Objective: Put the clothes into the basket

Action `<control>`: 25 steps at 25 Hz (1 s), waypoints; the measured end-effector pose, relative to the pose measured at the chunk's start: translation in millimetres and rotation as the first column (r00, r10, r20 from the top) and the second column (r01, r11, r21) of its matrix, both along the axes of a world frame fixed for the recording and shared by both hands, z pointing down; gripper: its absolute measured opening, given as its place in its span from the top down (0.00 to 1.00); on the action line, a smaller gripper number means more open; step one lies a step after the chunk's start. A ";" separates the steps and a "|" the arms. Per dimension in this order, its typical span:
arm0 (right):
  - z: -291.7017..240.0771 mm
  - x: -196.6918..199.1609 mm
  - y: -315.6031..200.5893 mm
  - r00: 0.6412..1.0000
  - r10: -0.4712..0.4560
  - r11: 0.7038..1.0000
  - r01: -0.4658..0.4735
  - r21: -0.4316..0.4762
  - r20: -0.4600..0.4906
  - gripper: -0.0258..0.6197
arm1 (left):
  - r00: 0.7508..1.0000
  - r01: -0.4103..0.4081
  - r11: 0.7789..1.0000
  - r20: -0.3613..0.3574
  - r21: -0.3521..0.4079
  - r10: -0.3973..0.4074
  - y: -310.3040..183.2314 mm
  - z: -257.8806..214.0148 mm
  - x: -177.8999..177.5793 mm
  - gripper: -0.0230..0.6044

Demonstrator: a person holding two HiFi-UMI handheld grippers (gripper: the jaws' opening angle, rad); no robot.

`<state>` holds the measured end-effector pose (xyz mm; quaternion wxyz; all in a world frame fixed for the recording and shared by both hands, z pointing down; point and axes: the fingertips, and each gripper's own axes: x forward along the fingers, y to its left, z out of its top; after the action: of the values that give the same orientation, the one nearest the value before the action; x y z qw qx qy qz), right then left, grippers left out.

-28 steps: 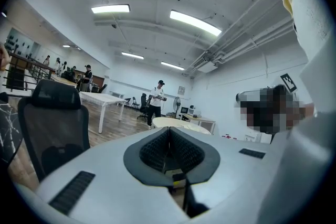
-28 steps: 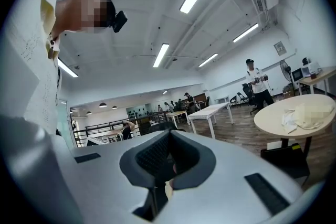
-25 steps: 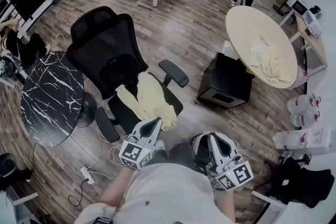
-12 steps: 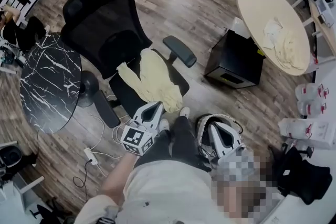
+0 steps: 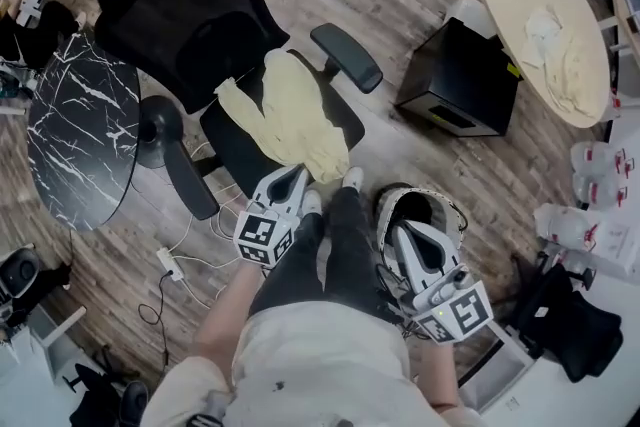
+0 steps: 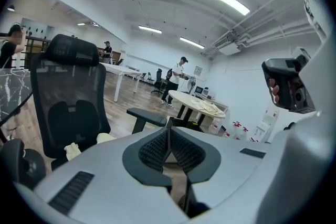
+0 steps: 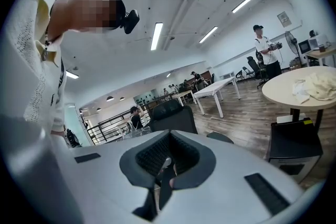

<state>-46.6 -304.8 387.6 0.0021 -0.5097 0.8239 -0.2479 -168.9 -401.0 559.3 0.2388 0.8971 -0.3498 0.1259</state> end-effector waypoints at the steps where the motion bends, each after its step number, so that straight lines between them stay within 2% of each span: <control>1: 4.7 1.7 -1.3 1.000 -0.001 1.000 0.001 -0.007 -0.009 0.94 | 1.000 0.004 1.000 0.007 -0.007 -0.004 -2.2 8.6 1.8 0.93; 8: 36.7 1.8 -9.0 1.000 -0.008 0.999 0.009 -0.051 0.005 0.95 | 0.999 -0.001 0.999 0.033 -0.053 0.003 -16.4 66.0 17.0 0.93; 17: 80.9 1.7 -15.8 0.999 -0.036 0.990 0.037 -0.134 0.013 0.94 | 0.993 -0.026 0.987 0.109 -0.160 0.044 -13.0 156.7 21.4 0.83; 25: 111.2 4.1 -29.0 0.998 -0.053 0.978 0.058 -0.199 0.029 0.94 | 0.983 0.031 0.970 0.184 -0.242 0.014 -21.4 223.1 6.5 0.79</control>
<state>-42.5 -333.8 498.8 -0.0464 -0.4811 0.8086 -0.3356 -162.5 -422.4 782.4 0.3144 0.8439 -0.3561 0.2492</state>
